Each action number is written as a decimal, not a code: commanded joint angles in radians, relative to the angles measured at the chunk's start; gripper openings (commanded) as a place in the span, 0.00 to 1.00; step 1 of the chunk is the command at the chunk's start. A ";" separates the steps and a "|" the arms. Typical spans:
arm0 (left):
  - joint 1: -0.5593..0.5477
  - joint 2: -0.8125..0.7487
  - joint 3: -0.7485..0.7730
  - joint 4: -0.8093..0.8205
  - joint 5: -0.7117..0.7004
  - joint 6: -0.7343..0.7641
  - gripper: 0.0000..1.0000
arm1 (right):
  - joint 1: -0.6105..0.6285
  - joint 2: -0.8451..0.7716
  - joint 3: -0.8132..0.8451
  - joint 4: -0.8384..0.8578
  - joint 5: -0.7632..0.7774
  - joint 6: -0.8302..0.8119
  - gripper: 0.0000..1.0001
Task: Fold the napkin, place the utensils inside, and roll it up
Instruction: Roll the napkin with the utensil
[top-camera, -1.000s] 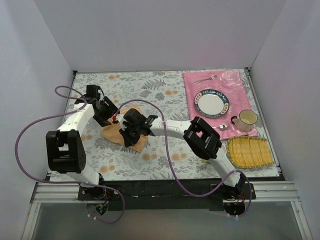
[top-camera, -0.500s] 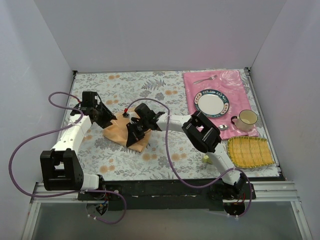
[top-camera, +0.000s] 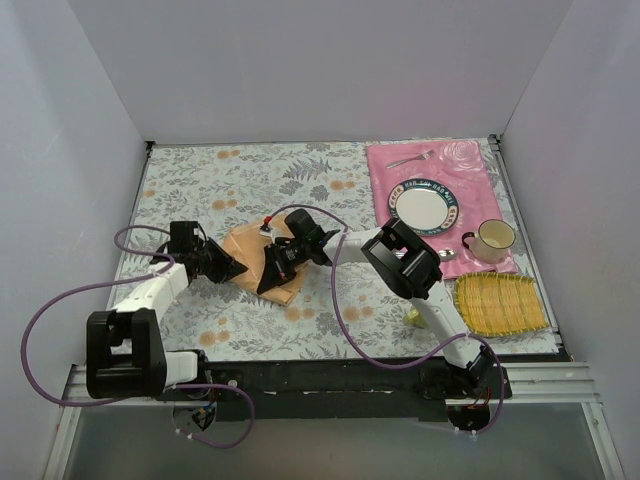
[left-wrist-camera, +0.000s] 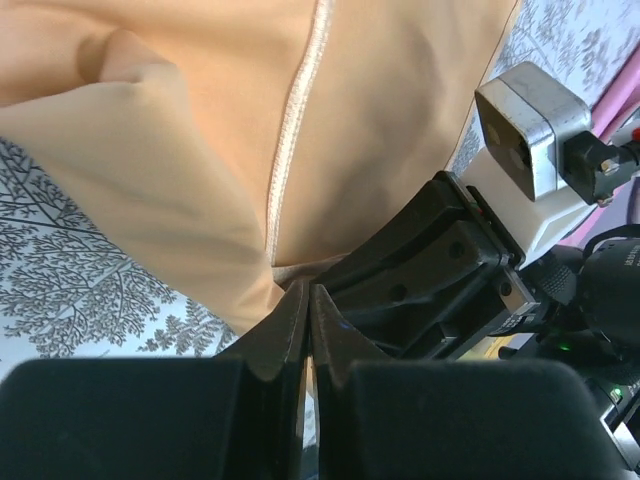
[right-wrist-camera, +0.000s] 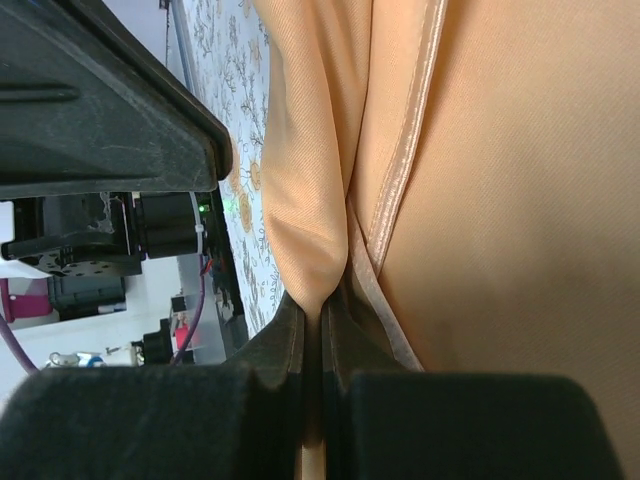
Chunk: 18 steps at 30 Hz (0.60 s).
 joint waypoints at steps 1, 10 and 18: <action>0.017 -0.115 -0.114 0.211 -0.007 -0.061 0.00 | -0.005 0.035 -0.036 -0.023 0.025 0.043 0.01; 0.072 -0.073 -0.248 0.465 -0.006 -0.176 0.00 | -0.007 0.002 -0.056 -0.044 0.031 0.020 0.01; 0.101 0.050 -0.276 0.512 -0.013 -0.152 0.00 | -0.007 -0.025 -0.026 -0.130 0.053 -0.048 0.11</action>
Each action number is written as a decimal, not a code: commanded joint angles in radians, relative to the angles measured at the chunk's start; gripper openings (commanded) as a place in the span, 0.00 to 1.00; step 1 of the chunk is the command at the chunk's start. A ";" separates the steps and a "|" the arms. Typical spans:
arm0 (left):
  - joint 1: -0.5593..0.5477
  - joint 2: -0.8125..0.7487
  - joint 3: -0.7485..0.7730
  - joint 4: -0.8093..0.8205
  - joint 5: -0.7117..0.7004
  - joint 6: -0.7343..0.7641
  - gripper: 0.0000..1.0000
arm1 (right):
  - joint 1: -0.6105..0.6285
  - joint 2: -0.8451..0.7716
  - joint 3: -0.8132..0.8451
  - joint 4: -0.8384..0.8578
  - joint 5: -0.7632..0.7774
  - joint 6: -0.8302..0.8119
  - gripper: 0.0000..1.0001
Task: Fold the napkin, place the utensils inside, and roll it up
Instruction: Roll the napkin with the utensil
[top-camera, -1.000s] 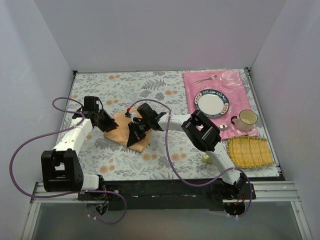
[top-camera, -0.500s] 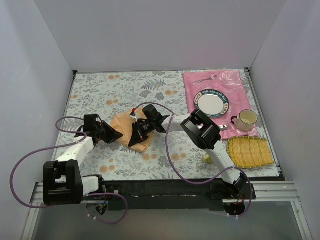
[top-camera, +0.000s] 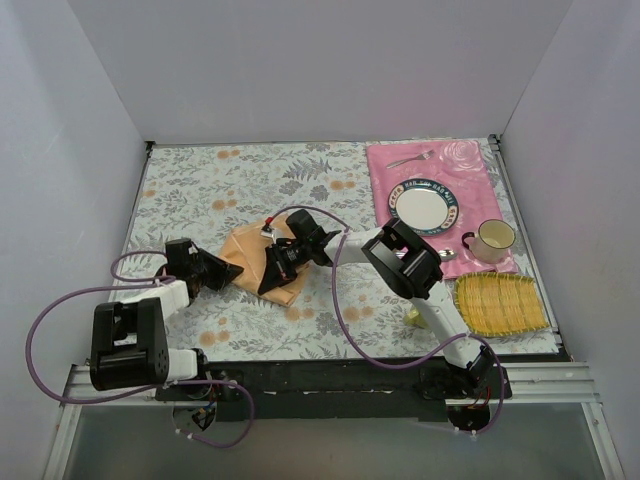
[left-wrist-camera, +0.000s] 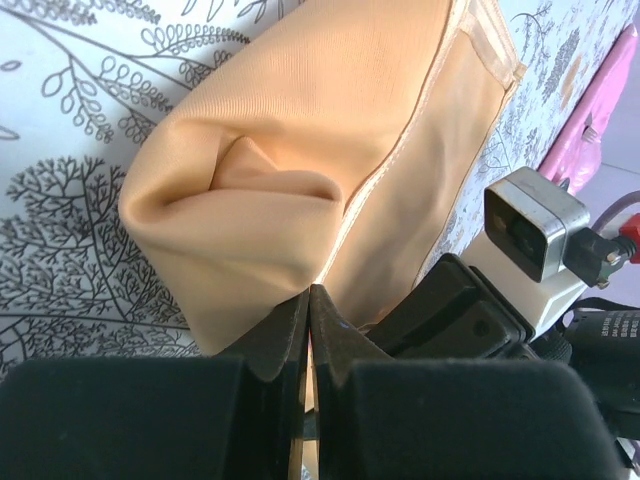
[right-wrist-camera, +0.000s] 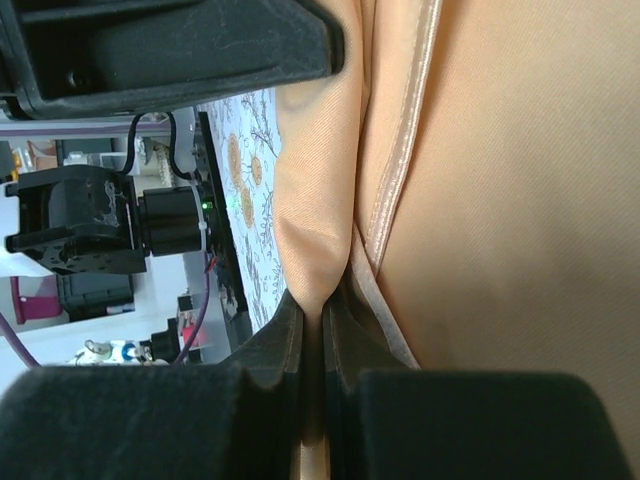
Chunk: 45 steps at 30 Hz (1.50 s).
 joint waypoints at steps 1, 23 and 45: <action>0.014 0.036 -0.016 0.047 -0.019 0.020 0.00 | -0.005 -0.028 0.009 -0.180 0.070 -0.103 0.13; 0.020 0.185 0.096 -0.141 0.001 0.144 0.00 | 0.259 -0.229 0.310 -0.770 1.051 -0.980 0.68; 0.028 0.289 0.193 -0.258 0.049 0.184 0.00 | 0.374 -0.166 0.107 -0.527 1.282 -1.086 0.64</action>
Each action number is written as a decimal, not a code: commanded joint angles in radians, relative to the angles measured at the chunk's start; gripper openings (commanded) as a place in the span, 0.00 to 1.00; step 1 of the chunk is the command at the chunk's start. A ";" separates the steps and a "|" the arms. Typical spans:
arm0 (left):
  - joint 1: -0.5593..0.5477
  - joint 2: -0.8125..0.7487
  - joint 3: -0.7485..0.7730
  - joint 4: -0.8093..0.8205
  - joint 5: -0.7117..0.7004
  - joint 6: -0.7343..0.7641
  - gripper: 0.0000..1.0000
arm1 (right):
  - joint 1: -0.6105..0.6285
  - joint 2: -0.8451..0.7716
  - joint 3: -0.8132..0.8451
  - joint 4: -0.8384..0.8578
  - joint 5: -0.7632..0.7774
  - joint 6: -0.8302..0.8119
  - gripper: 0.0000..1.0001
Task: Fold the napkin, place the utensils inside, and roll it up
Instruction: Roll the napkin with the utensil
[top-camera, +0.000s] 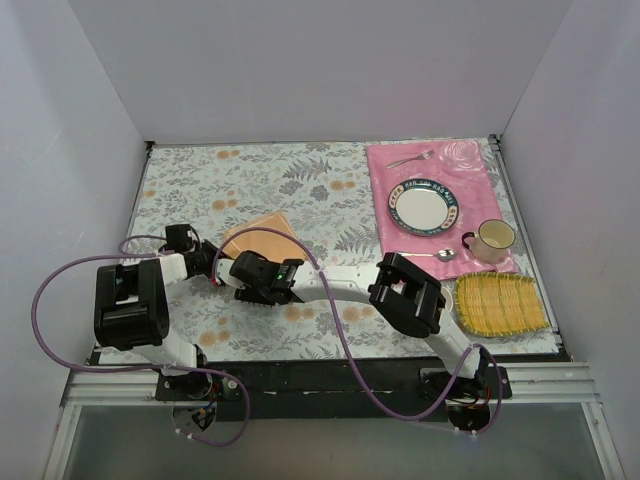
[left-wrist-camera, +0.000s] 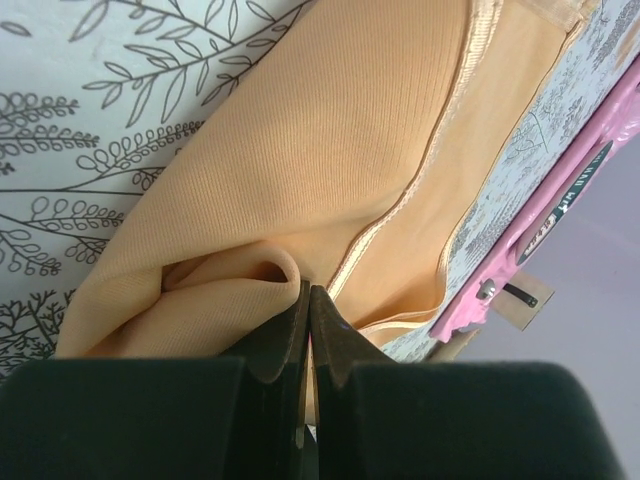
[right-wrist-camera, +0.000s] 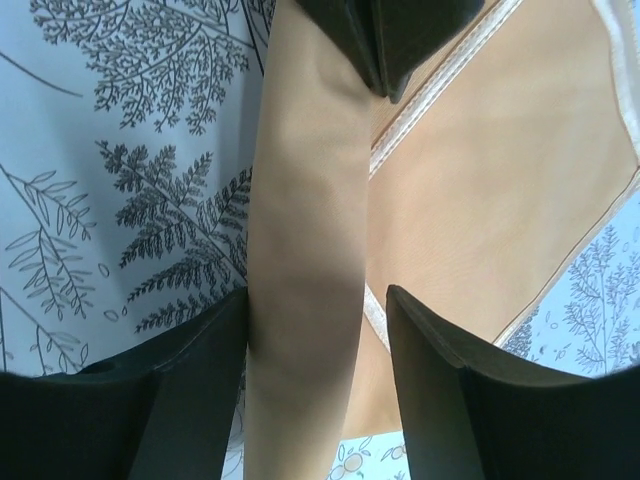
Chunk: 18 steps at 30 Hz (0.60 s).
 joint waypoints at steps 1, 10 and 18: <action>0.005 0.052 -0.002 -0.115 -0.071 0.045 0.00 | 0.006 0.014 -0.069 0.076 0.032 -0.017 0.62; 0.007 0.058 0.087 -0.185 -0.098 0.111 0.00 | 0.000 0.061 -0.031 0.050 0.000 0.027 0.33; 0.007 0.006 0.157 -0.228 -0.144 0.126 0.00 | -0.006 0.100 0.036 -0.029 -0.083 0.102 0.13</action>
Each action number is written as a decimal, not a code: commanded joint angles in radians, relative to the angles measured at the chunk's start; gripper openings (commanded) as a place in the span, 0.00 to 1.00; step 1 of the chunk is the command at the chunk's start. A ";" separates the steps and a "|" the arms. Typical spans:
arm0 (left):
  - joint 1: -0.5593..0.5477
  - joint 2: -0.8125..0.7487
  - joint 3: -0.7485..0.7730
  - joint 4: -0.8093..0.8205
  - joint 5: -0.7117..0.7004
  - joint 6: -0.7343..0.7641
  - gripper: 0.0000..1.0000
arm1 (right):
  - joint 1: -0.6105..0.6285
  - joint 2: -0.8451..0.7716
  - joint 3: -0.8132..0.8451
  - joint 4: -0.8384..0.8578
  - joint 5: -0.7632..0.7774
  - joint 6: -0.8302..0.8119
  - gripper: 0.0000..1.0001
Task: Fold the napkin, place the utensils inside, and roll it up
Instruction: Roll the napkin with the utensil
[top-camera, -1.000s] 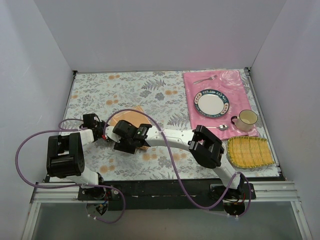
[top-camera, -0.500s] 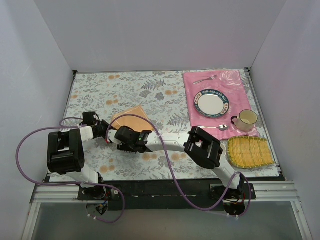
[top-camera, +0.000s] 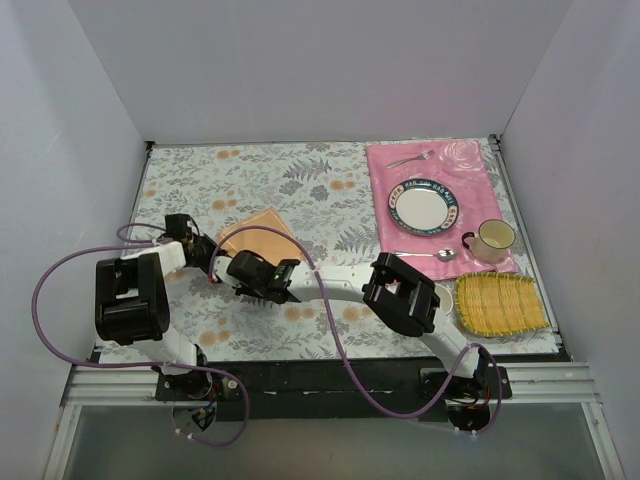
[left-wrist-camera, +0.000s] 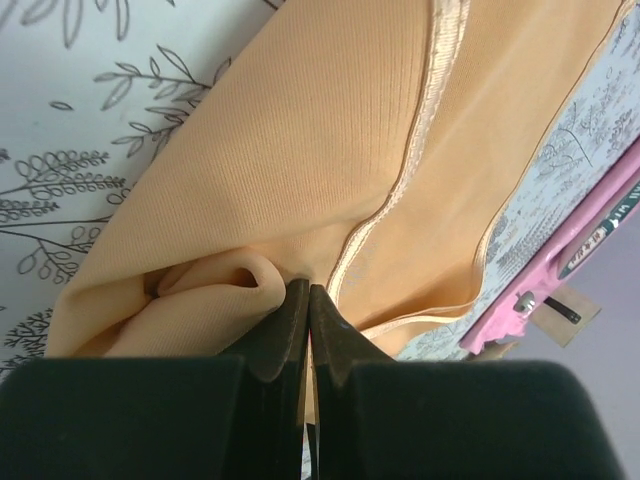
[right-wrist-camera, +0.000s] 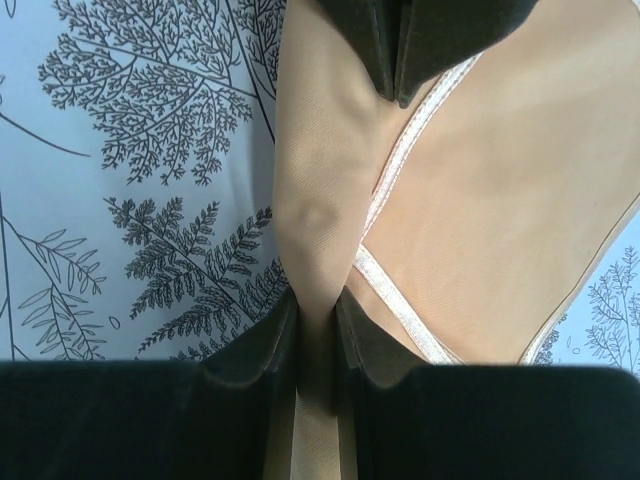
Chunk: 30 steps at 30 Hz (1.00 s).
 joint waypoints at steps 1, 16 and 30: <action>0.002 -0.040 0.048 -0.067 -0.101 0.033 0.00 | -0.012 0.079 0.054 -0.113 -0.096 0.079 0.10; 0.002 -0.156 0.217 -0.141 -0.237 -0.022 0.33 | -0.120 0.087 0.047 -0.164 -0.449 0.362 0.01; -0.013 -0.237 0.122 -0.107 -0.107 0.040 0.25 | -0.311 0.285 0.262 -0.238 -1.034 0.577 0.01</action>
